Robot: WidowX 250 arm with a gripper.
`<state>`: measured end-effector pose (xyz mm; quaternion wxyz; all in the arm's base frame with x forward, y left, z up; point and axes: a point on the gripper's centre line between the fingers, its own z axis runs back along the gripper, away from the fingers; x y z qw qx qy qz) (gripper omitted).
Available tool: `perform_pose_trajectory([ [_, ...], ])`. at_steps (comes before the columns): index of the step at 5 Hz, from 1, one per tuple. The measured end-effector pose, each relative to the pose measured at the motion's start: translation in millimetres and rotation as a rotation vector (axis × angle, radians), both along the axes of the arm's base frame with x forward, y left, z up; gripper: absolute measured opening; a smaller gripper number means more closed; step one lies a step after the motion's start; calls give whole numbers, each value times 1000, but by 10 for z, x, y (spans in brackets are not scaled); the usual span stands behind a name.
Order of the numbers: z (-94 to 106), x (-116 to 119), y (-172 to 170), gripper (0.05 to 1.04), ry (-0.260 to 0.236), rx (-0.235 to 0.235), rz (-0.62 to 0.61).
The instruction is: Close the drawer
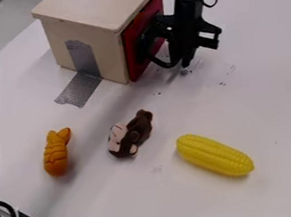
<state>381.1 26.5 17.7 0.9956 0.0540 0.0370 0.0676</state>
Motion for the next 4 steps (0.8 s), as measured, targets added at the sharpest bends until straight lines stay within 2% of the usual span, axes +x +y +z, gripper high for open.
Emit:
perform_pose_trajectory([
  [1,103,-41,-22,365,12,-29,3],
  [2,562,80,-120,675,-91,-42,-32],
  [3,788,134,-244,950,-125,-68,-61],
  [4,1105,163,-313,997,-182,-87,-92],
])
